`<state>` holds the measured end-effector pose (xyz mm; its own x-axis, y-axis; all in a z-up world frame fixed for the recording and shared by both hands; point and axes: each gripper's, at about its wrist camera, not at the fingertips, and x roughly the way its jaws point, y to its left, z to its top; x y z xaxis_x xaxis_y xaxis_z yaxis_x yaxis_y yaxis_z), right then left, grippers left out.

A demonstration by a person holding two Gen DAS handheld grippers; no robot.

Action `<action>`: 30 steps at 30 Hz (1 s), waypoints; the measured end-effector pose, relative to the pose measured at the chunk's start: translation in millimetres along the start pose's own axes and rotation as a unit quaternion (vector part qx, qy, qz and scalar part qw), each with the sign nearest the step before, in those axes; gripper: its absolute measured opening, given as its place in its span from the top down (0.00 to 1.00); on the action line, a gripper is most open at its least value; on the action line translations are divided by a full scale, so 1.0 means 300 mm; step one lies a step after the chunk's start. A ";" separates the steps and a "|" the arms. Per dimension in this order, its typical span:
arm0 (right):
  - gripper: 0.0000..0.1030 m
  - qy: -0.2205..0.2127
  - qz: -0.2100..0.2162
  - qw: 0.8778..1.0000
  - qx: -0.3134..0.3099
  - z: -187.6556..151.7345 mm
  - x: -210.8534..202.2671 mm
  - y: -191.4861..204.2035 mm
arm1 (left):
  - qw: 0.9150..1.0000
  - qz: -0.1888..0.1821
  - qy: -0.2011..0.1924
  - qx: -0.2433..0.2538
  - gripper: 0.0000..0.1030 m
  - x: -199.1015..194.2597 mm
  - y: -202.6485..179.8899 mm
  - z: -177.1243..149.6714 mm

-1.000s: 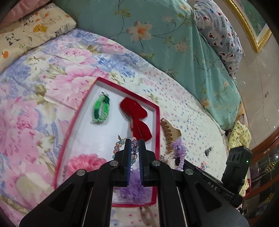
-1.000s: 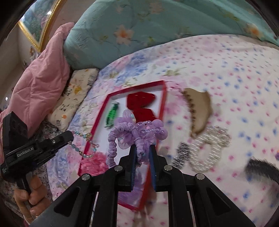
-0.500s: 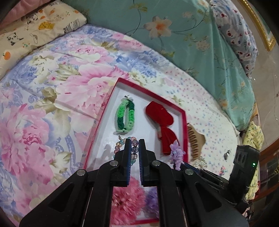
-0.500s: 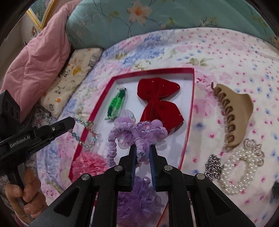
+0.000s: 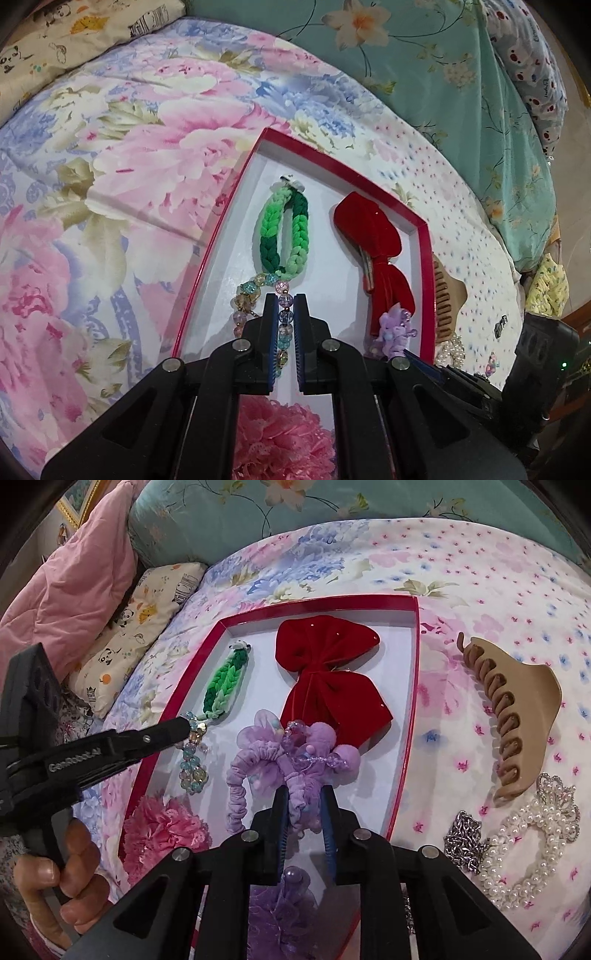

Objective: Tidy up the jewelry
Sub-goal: 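Carry the bracelet and scrunchie into the red tray and open both tools, then withdraw both tools from the tray toward the remaining accessories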

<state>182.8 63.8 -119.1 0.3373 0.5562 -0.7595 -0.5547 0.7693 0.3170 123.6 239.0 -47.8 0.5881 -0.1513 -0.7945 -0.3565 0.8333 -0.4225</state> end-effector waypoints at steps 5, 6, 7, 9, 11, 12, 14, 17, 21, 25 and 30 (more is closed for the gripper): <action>0.77 0.002 0.004 1.000 0.001 0.000 0.002 0.002 | 1.000 -0.001 0.006 -0.003 0.94 0.012 0.004 -0.006; 0.76 0.002 0.005 1.000 0.001 -0.001 0.001 0.002 | 1.000 -0.001 0.006 -0.005 0.94 0.013 0.005 -0.006; 0.75 0.002 0.007 1.000 0.001 -0.001 0.000 0.003 | 1.000 -0.001 0.006 -0.006 0.94 0.015 0.007 -0.004; 0.74 0.002 0.007 1.000 0.000 -0.002 -0.002 0.005 | 1.000 -0.002 0.007 -0.007 0.94 0.013 0.007 -0.003; 0.74 0.003 0.007 1.000 0.000 -0.004 -0.004 0.005 | 1.000 -0.002 0.008 -0.006 0.94 0.012 0.006 -0.002; 0.74 0.002 0.007 1.000 0.001 -0.004 -0.004 0.005 | 1.000 -0.002 0.008 -0.006 0.94 0.010 0.005 -0.003; 0.71 0.001 0.006 1.000 0.000 -0.005 -0.008 0.005 | 1.000 -0.003 0.008 -0.006 0.93 0.005 0.001 -0.004; 0.61 0.000 -0.002 1.000 -0.006 -0.006 -0.018 0.009 | 1.000 -0.005 0.010 -0.006 0.88 0.000 -0.004 -0.004; 0.60 -0.003 0.001 1.000 -0.006 -0.009 -0.041 0.006 | 1.000 -0.003 0.008 -0.002 0.80 -0.013 -0.017 -0.008; 0.59 -0.007 0.002 1.000 -0.005 -0.014 -0.068 0.004 | 1.000 -0.005 0.007 -0.005 0.80 -0.028 -0.022 -0.011; 0.59 -0.025 0.009 1.000 0.006 -0.027 -0.133 -0.014 | 1.000 -0.005 0.003 -0.006 0.60 -0.057 -0.030 -0.017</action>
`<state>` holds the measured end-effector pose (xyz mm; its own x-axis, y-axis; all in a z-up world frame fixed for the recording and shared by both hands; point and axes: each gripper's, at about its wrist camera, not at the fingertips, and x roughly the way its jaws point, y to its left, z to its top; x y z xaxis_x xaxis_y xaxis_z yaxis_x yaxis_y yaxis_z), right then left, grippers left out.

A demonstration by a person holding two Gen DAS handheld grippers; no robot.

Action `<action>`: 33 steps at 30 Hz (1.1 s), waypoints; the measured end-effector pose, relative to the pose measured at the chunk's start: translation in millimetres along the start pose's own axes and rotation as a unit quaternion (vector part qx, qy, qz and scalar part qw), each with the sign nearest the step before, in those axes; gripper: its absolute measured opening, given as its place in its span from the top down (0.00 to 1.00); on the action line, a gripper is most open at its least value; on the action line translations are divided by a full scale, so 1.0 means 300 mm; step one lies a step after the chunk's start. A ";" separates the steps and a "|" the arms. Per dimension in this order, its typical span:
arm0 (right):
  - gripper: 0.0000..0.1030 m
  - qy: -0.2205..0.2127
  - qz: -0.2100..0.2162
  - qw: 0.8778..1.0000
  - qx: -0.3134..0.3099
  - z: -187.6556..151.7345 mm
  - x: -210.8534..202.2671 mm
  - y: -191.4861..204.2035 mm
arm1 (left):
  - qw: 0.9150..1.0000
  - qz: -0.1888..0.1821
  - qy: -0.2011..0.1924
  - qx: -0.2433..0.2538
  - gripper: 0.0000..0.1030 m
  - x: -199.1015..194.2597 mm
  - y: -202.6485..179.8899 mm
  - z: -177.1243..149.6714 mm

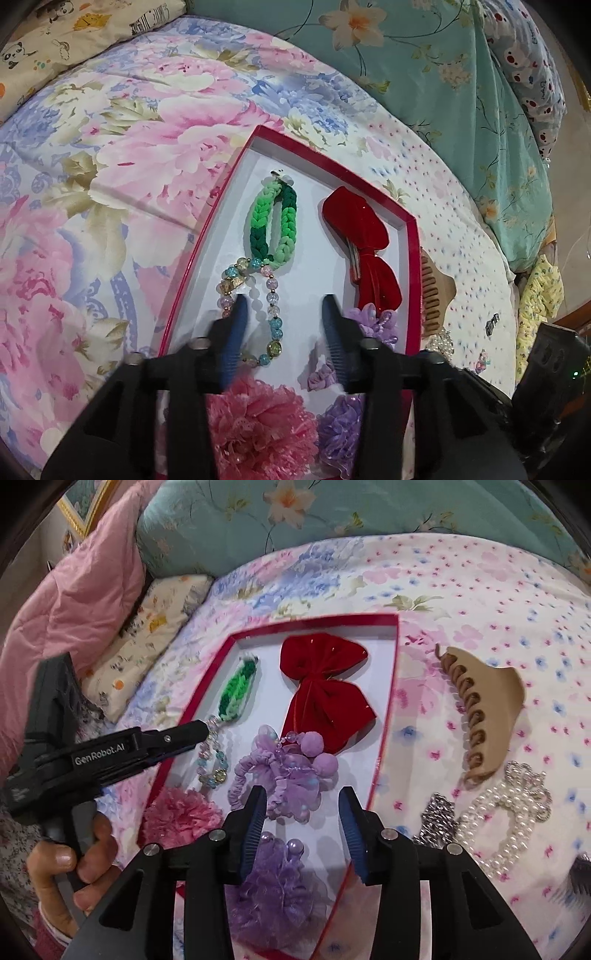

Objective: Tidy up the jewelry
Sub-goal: 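Withdraw both tools from the tray toward the remaining accessories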

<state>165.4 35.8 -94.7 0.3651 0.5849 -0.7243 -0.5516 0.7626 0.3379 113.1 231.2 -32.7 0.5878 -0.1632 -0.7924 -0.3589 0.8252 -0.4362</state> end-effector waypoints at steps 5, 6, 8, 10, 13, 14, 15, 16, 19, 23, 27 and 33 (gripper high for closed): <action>0.50 -0.037 0.013 0.999 0.018 -0.020 -0.119 -0.028 | 1.000 -0.005 -0.007 0.001 0.60 -0.043 -0.016 -0.016; 0.47 -0.043 0.013 0.999 0.022 -0.030 -0.144 -0.039 | 1.000 -0.005 -0.007 0.000 0.60 -0.049 -0.019 -0.020; 0.47 -0.049 0.013 0.998 0.031 -0.045 -0.178 -0.061 | 1.000 -0.009 -0.008 -0.001 0.60 -0.067 -0.028 -0.034; 0.47 -0.053 0.011 0.998 0.044 -0.071 -0.218 -0.095 | 1.000 -0.012 -0.008 0.001 0.60 -0.085 -0.042 -0.052; 0.47 -0.060 0.002 0.997 0.057 -0.114 -0.269 -0.147 | 1.000 -0.017 -0.011 0.003 0.45 -0.116 -0.069 -0.086; 0.47 -0.059 0.001 0.996 0.062 -0.129 -0.281 -0.163 | 1.000 -0.017 -0.014 0.007 0.44 -0.127 -0.081 -0.097; 0.47 -0.059 -0.002 0.996 0.071 -0.149 -0.300 -0.186 | 1.000 -0.020 -0.016 0.014 0.44 -0.140 -0.100 -0.113; 0.47 -0.059 -0.004 0.995 0.077 -0.162 -0.313 -0.201 | 0.999 -0.020 -0.017 0.018 0.44 -0.147 -0.114 -0.124; 0.47 -0.064 -0.012 0.994 0.088 -0.208 -0.363 -0.247 | 0.999 -0.029 -0.013 0.031 0.44 -0.162 -0.164 -0.159; 0.46 -0.072 -0.030 0.993 0.093 -0.253 -0.428 -0.288 | 0.998 -0.036 -0.002 0.055 0.44 -0.162 -0.244 -0.210; 0.46 -0.086 -0.046 0.990 0.100 -0.308 -0.498 -0.330 | 0.996 -0.050 0.012 0.072 0.44 -0.150 -0.315 -0.253; 0.46 -0.098 -0.075 0.986 0.114 -0.357 -0.572 -0.404 | 0.992 -0.063 0.027 0.104 0.44 -0.137 -0.422 -0.299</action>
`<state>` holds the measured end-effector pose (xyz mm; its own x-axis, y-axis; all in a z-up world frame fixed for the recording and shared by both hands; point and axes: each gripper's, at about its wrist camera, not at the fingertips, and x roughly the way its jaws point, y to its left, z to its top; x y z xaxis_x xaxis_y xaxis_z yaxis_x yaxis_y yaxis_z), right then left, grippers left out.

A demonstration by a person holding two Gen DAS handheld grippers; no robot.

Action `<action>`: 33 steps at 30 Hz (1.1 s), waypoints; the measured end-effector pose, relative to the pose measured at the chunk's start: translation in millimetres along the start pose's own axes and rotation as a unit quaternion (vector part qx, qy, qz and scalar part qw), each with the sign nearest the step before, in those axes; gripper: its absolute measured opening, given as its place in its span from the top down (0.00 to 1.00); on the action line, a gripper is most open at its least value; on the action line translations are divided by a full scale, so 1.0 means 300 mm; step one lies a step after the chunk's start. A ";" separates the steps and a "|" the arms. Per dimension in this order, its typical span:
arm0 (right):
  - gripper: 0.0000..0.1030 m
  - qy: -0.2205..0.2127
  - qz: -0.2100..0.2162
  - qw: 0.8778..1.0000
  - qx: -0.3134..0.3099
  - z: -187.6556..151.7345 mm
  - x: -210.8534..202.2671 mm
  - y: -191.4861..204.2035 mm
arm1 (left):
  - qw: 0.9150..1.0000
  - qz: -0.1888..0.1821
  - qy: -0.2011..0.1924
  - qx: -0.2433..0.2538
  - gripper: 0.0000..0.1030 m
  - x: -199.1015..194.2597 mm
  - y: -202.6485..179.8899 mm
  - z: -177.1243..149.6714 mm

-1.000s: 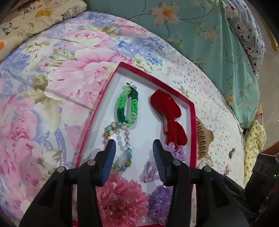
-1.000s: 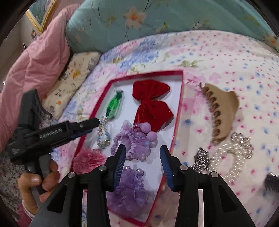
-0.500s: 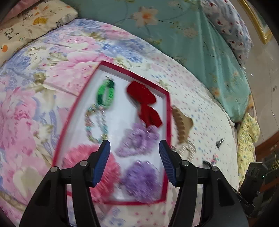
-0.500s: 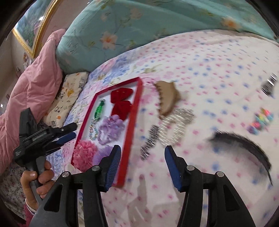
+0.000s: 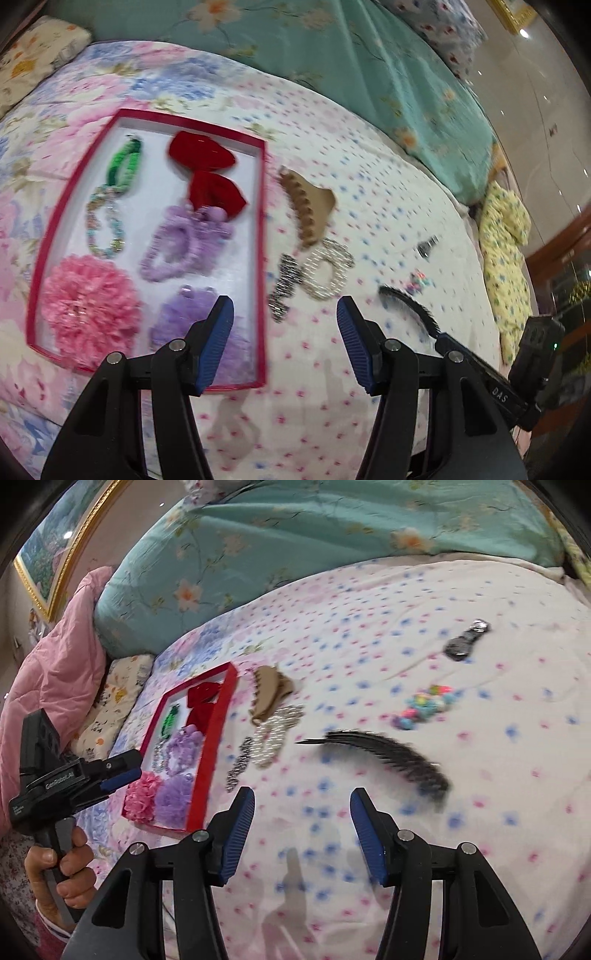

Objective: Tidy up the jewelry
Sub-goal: 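Withdraw both tools from the tray toward the remaining accessories, then grasp the pearl bracelet with the left tool while the right grasps the colorful bead bracelet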

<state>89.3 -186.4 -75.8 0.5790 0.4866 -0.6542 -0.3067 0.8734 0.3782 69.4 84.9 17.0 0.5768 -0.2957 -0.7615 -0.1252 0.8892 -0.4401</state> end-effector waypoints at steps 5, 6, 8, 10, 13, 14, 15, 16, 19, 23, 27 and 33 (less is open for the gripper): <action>0.46 -0.014 -0.022 1.000 -0.006 0.004 -0.047 -0.048 | 0.999 -0.006 0.010 0.032 0.44 0.022 -0.086 -0.015; 0.46 -0.014 -0.026 1.000 -0.008 0.008 -0.055 -0.057 | 0.999 -0.009 0.013 0.039 0.44 0.030 -0.104 -0.017; 0.41 -0.010 -0.038 0.999 -0.025 0.020 -0.061 -0.069 | 0.999 -0.012 0.020 0.047 0.44 0.045 -0.130 -0.019; 0.35 0.000 -0.050 0.998 -0.050 0.032 -0.058 -0.072 | 0.998 -0.015 0.028 0.057 0.44 0.062 -0.155 -0.021; 0.34 0.026 -0.060 0.994 -0.091 0.054 -0.042 -0.077 | 0.997 -0.018 0.037 0.069 0.44 0.087 -0.184 -0.021; 0.34 0.033 -0.058 0.993 -0.100 0.063 -0.039 -0.084 | 0.996 -0.018 0.041 0.072 0.44 0.095 -0.190 -0.021; 0.34 0.037 -0.056 0.992 -0.105 0.080 -0.038 -0.100 | 0.996 -0.018 0.042 0.073 0.44 0.104 -0.195 -0.019; 0.34 0.039 -0.061 0.992 -0.104 0.089 -0.038 -0.116 | 0.996 -0.018 0.043 0.074 0.44 0.112 -0.198 -0.018; 0.34 0.041 -0.059 0.995 -0.075 0.134 -0.035 -0.175 | 0.996 -0.011 0.047 0.079 0.44 0.153 -0.207 -0.007; 0.35 0.041 -0.035 0.998 0.012 0.184 -0.002 -0.270 | 0.993 -0.002 0.062 0.098 0.44 0.234 -0.224 0.009; 0.51 0.048 -0.041 0.997 0.048 0.209 0.057 -0.302 | 0.988 0.015 0.077 0.136 0.44 0.321 -0.251 0.020; 0.52 0.065 -0.051 0.994 0.068 0.227 0.161 -0.307 | 0.984 0.023 0.088 0.156 0.45 0.429 -0.272 0.046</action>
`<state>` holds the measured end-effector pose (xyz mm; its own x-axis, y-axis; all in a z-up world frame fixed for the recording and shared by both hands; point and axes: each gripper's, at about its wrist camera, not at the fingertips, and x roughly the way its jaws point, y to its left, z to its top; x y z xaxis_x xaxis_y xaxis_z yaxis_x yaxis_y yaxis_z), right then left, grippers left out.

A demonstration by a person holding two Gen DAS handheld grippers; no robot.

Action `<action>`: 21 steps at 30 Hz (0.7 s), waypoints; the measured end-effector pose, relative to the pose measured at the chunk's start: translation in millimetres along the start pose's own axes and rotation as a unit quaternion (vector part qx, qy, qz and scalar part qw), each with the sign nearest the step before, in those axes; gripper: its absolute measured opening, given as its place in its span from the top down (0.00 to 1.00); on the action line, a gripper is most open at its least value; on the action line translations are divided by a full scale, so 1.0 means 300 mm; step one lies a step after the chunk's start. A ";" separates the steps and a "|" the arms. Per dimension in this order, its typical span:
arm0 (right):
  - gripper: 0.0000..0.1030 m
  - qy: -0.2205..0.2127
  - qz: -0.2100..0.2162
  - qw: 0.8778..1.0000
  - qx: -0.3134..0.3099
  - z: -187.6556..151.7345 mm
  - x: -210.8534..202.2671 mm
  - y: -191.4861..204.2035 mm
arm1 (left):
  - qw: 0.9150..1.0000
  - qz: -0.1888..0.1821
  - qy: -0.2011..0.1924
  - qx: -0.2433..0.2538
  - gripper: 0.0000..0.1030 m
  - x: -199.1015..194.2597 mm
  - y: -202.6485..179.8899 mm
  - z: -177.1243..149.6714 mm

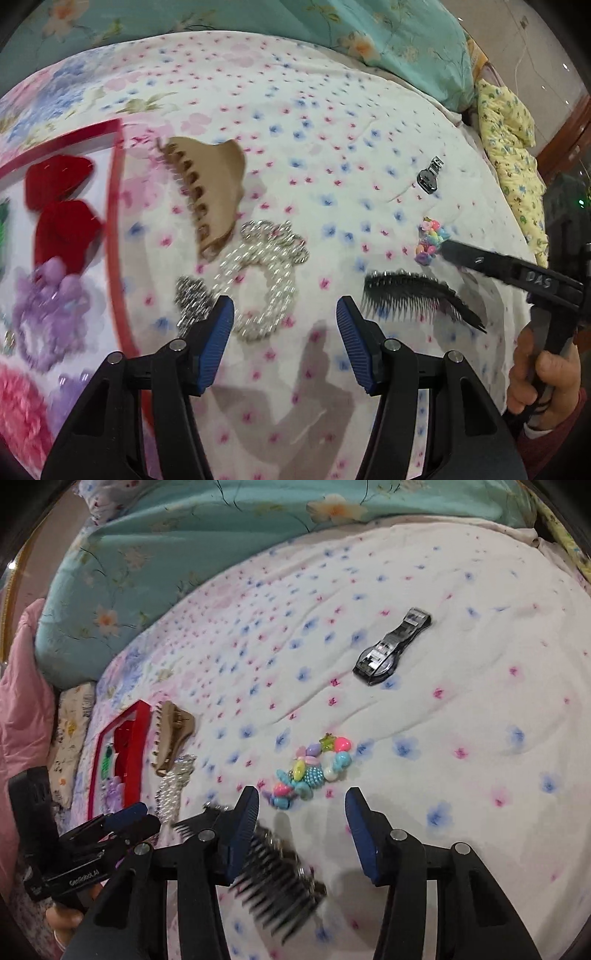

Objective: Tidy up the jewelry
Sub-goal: 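Grasp the pearl bracelet with the left tool while the right grasps the colorful bead bracelet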

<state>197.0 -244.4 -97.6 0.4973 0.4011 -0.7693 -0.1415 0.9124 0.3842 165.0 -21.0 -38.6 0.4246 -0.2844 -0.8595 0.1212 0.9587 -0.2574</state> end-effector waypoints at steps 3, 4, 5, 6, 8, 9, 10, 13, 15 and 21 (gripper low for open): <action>0.59 -0.003 -0.016 1.000 -0.001 0.004 0.052 0.011 | 1.000 0.001 0.013 0.015 0.67 0.050 -0.018 0.009; 0.60 -0.008 -0.019 1.000 0.001 0.006 0.054 0.012 | 1.000 -0.001 0.023 0.014 0.77 0.074 -0.017 0.008; 0.65 -0.010 -0.019 1.000 0.007 0.011 0.057 0.009 | 1.000 -0.005 0.029 0.010 0.78 0.094 -0.011 0.006; 0.78 -0.014 -0.021 1.000 0.012 0.017 0.060 0.003 | 1.000 -0.010 0.028 0.007 0.78 0.100 -0.006 0.005; 0.78 -0.020 -0.016 0.999 0.023 0.022 0.067 -0.018 | 1.000 -0.019 0.022 0.002 0.88 0.093 0.004 0.003; 0.81 -0.021 -0.011 0.999 0.027 0.022 0.065 -0.025 | 1.000 -0.021 0.021 0.002 0.88 0.088 0.005 0.002; 0.87 -0.025 -0.013 0.999 0.027 0.021 0.059 -0.028 | 1.000 -0.022 0.019 0.001 0.88 0.079 0.006 -0.001; 0.86 -0.032 -0.004 0.999 0.033 0.016 0.038 -0.035 | 0.999 -0.038 0.009 -0.009 0.88 0.047 0.012 -0.012; 0.87 -0.035 0.008 0.999 0.039 0.012 0.025 -0.039 | 0.999 -0.049 -0.002 -0.017 0.88 0.005 0.019 -0.023; 0.87 -0.067 0.045 0.996 0.048 0.007 -0.070 -0.016 | 0.996 -0.075 -0.042 -0.040 0.88 -0.132 0.038 -0.034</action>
<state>188.9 -257.4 -82.2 0.5971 0.4606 -0.6567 -0.1111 0.8583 0.5010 140.4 1.2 -12.0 0.4805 -0.4194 -0.7702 0.1178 0.9011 -0.4173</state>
